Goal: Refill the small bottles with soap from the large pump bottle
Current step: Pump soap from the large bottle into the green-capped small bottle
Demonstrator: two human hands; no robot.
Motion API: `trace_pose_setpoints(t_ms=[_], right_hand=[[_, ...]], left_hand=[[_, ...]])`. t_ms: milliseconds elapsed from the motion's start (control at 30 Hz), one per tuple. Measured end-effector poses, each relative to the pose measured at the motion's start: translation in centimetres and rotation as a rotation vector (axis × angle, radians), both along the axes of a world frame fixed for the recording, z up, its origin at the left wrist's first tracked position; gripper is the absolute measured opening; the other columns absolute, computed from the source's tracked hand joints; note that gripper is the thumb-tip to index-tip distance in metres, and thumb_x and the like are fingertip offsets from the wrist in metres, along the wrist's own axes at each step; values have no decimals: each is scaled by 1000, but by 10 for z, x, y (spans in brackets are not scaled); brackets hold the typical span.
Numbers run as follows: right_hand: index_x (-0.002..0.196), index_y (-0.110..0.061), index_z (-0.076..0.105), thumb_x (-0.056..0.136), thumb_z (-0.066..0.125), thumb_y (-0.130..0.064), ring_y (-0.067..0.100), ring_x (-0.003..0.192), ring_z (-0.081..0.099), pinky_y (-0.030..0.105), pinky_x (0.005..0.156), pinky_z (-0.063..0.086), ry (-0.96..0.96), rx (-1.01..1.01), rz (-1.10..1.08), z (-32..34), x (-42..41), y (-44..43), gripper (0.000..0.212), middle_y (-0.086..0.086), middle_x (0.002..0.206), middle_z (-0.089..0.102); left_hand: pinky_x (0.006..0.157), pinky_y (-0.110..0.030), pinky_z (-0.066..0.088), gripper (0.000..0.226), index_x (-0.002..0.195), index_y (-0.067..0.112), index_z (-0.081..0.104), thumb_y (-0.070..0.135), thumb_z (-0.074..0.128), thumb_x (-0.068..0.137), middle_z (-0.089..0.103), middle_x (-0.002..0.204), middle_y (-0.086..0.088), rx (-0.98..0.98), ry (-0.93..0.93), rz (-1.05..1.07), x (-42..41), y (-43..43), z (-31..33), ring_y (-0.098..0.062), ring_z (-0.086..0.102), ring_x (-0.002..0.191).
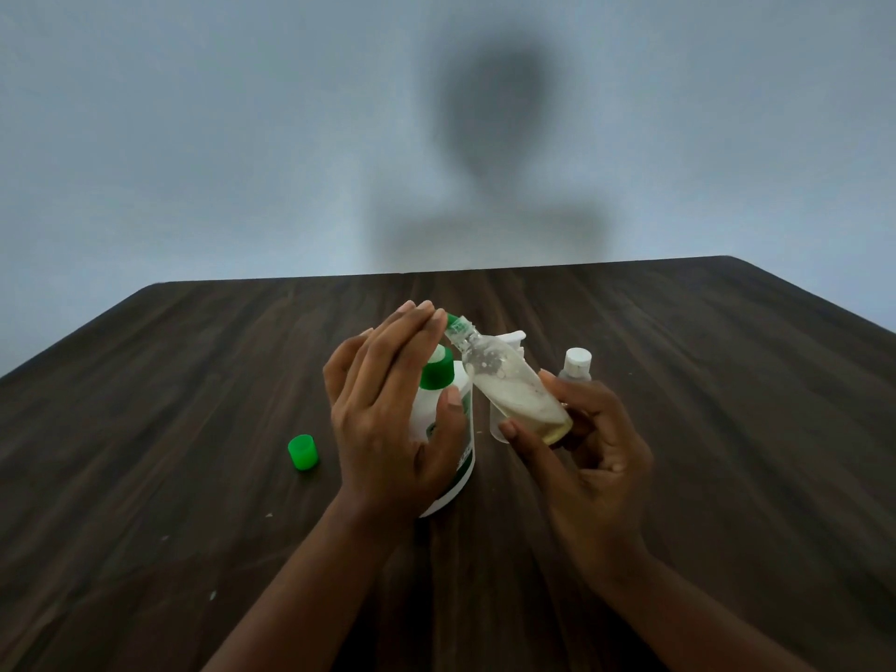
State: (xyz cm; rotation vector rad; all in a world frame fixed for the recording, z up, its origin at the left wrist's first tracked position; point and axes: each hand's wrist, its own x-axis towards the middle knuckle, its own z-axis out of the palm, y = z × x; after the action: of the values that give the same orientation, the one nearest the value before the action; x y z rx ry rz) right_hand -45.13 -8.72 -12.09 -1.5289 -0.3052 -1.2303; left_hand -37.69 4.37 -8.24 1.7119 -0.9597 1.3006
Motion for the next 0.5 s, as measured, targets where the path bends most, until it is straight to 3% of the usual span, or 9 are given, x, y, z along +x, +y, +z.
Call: trace_pose_setpoints(t_ms=[100,267,367,500], right_hand=[[107,-18,61,81,75,-31,8,94,68,17,75,55,-4,19,6,1,1,1,32,-19,104,64],[104,-16,61,77,76,-18,6,92,68,15,74,55,37,39,28,-5,-1,0,32,-16,102,66],[103,-17,61,78,77,-25,8,93,69,16,75,55,25,58,48,-5,-1,0,31,-14,103,67],[104,-18,62,77,77,-20,7,92,69,15,74,54,8,33,11,-1,1,1,31,-17,103,66]], left_hand=[[96,-36,40,39,117,6,59,24,45,86,56,121,-1,-5,12,-5,-1,0,1,-17,56,114],[89,-32,39,33,96,0,69,18,45,83,63,107,-2,-15,-1,5,1,0,2,-15,60,100],[88,-36,41,34,100,0,69,19,45,84,62,110,-1,-19,-13,-4,2,-1,0,-17,61,102],[92,-39,42,35,114,7,61,20,45,86,58,119,-1,-2,-26,-8,4,1,-1,-19,59,111]])
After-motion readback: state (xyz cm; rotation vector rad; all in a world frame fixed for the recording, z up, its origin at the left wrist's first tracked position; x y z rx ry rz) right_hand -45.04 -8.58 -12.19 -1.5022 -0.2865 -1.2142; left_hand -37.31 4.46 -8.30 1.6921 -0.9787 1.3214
